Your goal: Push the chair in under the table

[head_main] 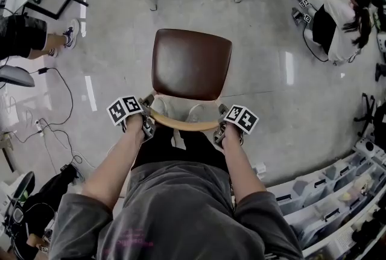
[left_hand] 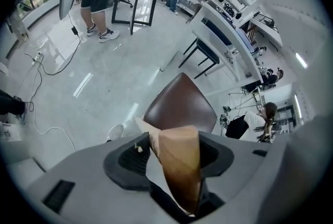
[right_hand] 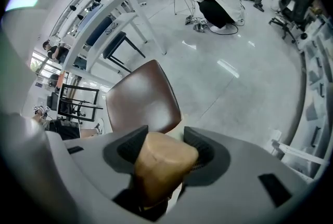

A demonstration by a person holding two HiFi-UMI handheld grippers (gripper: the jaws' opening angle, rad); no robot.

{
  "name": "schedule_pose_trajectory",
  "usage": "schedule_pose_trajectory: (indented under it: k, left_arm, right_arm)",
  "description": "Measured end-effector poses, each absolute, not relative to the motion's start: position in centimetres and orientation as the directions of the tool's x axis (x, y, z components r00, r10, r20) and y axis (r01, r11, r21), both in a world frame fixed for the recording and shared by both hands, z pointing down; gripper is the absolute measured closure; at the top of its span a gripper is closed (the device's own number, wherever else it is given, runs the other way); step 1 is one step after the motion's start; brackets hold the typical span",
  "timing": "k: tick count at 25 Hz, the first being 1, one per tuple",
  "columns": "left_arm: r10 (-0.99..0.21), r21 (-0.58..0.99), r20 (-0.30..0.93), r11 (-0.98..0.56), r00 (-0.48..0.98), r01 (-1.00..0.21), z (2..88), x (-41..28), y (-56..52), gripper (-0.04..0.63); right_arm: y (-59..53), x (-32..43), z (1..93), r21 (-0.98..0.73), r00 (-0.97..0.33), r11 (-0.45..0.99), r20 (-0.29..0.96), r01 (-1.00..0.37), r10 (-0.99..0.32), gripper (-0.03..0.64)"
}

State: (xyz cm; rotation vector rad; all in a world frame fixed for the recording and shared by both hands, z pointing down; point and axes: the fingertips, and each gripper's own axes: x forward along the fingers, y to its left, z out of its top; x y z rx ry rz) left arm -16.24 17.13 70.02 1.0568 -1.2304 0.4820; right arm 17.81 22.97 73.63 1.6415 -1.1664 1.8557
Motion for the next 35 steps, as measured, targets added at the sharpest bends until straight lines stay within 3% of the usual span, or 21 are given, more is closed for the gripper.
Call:
schedule_pose_trajectory:
  k: [17,35]
  left_arm:
    - [-0.329,0.449,0.89,0.501,0.317,-0.74,67.8,-11.1,6.2,0.364]
    - [-0.283,0.452,0.892,0.522,0.353,-0.723,69.2,-12.4,-10.3,0.36]
  right_arm:
    - [9.8,23.6,70.6,-0.338,-0.198,-0.535,0.932,-0.774,-0.303,0.404]
    - [-7.2,22.6,70.4,-0.284,-0.148,-0.558,0.949,-0.78,-0.277,0.405]
